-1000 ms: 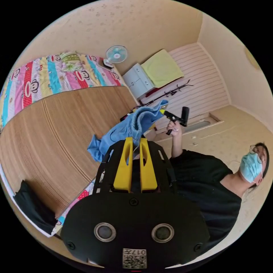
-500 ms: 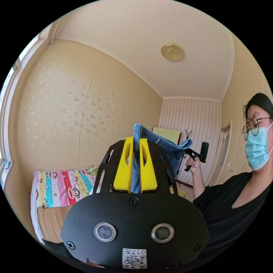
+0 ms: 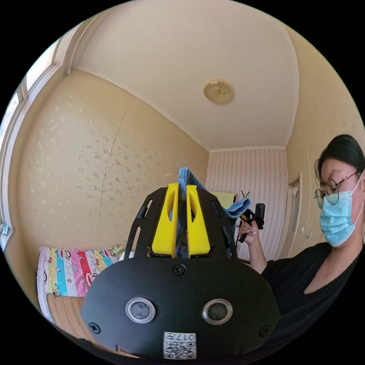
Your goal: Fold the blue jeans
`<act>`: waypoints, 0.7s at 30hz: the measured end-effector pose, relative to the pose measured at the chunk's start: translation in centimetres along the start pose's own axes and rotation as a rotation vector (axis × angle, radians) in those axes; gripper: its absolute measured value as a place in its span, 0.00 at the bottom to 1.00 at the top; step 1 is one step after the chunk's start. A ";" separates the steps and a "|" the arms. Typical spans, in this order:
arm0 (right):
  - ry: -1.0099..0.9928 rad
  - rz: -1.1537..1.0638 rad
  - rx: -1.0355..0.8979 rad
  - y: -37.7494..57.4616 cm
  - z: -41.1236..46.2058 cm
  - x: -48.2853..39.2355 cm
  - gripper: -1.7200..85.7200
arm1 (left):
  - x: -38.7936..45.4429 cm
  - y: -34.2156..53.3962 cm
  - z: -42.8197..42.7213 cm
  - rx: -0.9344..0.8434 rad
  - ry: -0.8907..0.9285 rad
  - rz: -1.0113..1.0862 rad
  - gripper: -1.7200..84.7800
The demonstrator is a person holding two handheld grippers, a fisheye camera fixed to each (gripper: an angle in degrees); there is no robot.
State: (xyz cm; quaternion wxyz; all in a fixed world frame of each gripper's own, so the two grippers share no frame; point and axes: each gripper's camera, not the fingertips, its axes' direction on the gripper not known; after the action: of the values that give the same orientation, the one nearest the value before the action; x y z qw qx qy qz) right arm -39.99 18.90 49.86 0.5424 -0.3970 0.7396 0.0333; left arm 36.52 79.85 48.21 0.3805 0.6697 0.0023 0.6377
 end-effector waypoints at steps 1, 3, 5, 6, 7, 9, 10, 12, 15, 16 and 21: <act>-0.005 -0.066 0.011 -0.3 -0.7 -1.9 0.03 | 1.1 -0.2 -1.2 0.028 -0.024 0.032 0.07; 0.019 -0.130 0.016 -1.0 -1.5 -4.1 0.03 | 2.1 -0.9 -2.4 0.051 -0.049 0.060 0.07; 0.062 -0.152 -0.021 -1.9 -1.7 -5.3 0.03 | 1.6 -1.9 -3.2 0.047 -0.033 -0.012 0.07; 0.094 -0.130 -0.058 -2.6 -1.7 -5.5 0.03 | 1.4 -2.1 -3.5 0.056 -0.016 -0.036 0.07; 0.085 -0.108 -0.065 -3.0 -2.0 -5.6 0.03 | 1.4 -2.3 -4.1 0.079 0.019 -0.065 0.07; -0.006 -0.112 -0.009 -3.0 -3.3 -6.3 0.03 | 2.2 -2.6 -5.6 0.126 0.039 -0.060 0.07; -0.069 -0.125 0.040 -2.8 -4.6 -7.0 0.03 | 3.0 -2.9 -6.7 0.156 0.044 -0.042 0.07; -0.130 -0.153 0.104 -2.3 -6.6 -8.2 0.03 | 4.3 -3.2 -8.5 0.215 0.065 -0.009 0.07; -0.128 -0.239 0.168 -1.3 -9.3 -10.6 0.03 | 6.5 -2.8 -11.1 0.368 0.060 0.000 0.07; -0.094 -0.267 0.193 -0.7 -10.1 -11.6 0.03 | 7.4 -2.2 -11.9 0.441 0.047 -0.002 0.07; 0.063 -0.343 0.332 3.8 -12.6 -14.3 0.03 | 10.6 -0.5 -13.6 0.656 -0.101 0.097 0.07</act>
State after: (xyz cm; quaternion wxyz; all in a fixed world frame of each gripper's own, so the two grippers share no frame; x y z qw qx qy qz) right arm -50.80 23.31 65.41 0.5745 -0.4230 0.6734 -0.1938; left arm 27.10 92.29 55.58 0.1134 0.7866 0.1568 0.5864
